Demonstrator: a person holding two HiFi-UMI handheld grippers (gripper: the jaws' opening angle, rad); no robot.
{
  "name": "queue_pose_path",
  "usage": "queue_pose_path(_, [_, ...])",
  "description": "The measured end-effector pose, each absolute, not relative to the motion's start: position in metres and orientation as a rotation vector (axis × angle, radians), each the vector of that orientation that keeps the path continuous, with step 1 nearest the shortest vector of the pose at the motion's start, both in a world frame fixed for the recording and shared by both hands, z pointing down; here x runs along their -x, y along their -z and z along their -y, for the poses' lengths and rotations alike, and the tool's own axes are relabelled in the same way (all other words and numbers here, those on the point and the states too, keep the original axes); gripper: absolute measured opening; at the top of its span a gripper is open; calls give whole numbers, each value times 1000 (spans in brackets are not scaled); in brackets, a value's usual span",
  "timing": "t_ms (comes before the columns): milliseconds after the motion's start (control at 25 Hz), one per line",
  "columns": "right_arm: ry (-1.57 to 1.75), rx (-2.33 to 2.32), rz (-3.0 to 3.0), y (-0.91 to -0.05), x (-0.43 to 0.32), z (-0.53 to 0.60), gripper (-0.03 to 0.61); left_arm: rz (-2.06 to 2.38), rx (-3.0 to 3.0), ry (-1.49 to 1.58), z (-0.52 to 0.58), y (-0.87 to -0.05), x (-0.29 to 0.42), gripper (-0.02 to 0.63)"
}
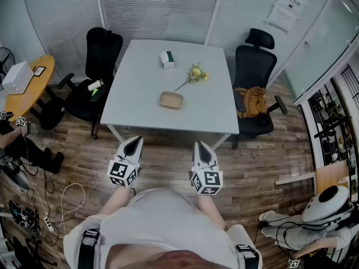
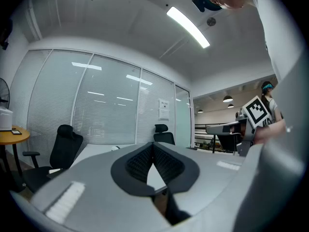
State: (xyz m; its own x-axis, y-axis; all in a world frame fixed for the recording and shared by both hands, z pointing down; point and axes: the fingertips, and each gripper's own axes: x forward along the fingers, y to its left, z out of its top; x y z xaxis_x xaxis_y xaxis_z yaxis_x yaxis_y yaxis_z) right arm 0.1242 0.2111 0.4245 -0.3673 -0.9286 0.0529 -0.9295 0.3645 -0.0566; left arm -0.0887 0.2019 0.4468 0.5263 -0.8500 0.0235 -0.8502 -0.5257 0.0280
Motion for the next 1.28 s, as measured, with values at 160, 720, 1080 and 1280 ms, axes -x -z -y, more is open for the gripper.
queue_pose_path(160, [-146, -1754, 2580, -427, -112, -219, 8, 1512, -2693, -39, -208, -450, 102, 11])
queue_pose_path(720, [-137, -1751, 2566, -424, -89, -217, 8, 1493, -2698, -20, -204, -446, 122, 11])
queue_pose_path(1080, [-124, -1822, 2542, -421, -78, -218, 9, 1487, -2703, -11, -202, -446, 142, 11])
queue_pose_path(1280, [-107, -1837, 2537, -421, -63, -218, 8, 1492, -2696, -3, -199, -451, 159, 11])
